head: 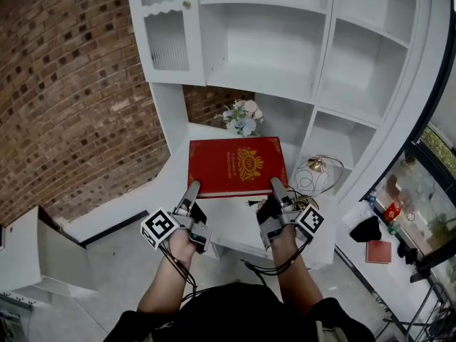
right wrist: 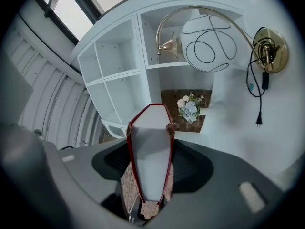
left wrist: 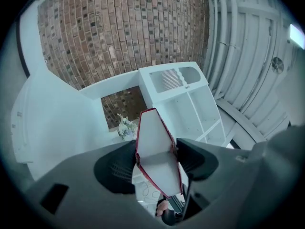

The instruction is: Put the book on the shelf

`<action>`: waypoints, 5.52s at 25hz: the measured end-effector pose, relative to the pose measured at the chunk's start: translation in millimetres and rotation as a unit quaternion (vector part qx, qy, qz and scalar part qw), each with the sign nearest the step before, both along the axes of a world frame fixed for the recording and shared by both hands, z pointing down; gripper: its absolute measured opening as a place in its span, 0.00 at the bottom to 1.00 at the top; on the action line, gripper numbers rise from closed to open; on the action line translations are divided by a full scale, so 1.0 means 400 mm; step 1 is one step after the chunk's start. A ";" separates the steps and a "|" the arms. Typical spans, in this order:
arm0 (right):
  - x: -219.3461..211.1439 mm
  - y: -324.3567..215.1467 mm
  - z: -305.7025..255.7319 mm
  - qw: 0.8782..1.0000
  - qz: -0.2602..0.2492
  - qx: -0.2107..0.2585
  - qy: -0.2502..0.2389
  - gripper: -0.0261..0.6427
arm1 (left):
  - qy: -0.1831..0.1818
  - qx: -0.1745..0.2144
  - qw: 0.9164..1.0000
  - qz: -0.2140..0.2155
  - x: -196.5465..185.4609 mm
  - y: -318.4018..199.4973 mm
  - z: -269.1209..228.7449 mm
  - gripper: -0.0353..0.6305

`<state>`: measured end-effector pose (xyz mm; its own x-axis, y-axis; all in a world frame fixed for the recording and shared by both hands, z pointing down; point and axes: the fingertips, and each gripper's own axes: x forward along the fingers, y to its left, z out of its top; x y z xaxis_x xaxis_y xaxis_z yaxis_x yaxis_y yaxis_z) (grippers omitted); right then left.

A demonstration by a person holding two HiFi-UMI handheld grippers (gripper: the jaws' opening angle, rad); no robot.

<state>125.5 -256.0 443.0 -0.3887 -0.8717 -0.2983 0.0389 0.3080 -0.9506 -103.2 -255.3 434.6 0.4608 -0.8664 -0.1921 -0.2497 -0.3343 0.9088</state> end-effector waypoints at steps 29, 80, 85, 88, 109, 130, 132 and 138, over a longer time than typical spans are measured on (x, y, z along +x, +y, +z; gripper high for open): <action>0.142 -0.227 -0.028 0.986 0.164 -0.004 0.034 0.43 | 0.042 0.005 0.985 0.169 0.188 -0.427 -0.026 0.46; 0.164 -0.520 -0.302 0.969 0.228 0.050 0.079 0.45 | -0.058 0.150 0.980 0.119 0.176 -0.710 -0.309 0.47; 0.195 -0.545 -0.316 0.954 0.270 0.041 0.128 0.47 | -0.126 0.199 0.967 0.093 0.193 -0.729 -0.337 0.45; 0.216 -0.557 -0.327 0.935 0.310 0.030 0.171 0.51 | -0.186 0.242 0.950 0.067 0.206 -0.734 -0.359 0.36; 0.240 -0.589 -0.458 0.727 0.434 0.048 0.530 0.46 | -0.332 0.314 0.888 0.050 0.254 -0.797 -0.436 0.33; 0.287 -0.687 -0.489 0.731 0.394 -0.003 0.557 0.46 | -0.422 0.321 0.848 0.012 0.300 -0.877 -0.486 0.33; 0.294 -0.703 -0.488 0.734 0.388 -0.013 0.557 0.46 | -0.432 0.319 0.844 0.009 0.307 -0.891 -0.488 0.33; 0.297 -0.723 -0.484 0.742 0.367 -0.045 0.560 0.46 | -0.427 0.299 0.853 0.022 0.314 -0.926 -0.484 0.32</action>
<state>244.1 -545.2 249.3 0.2407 -0.9678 -0.0739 -0.9367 -0.2117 -0.2789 22.5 -625.7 241.1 0.6828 -0.7101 -0.1722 -0.7112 -0.6999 0.0663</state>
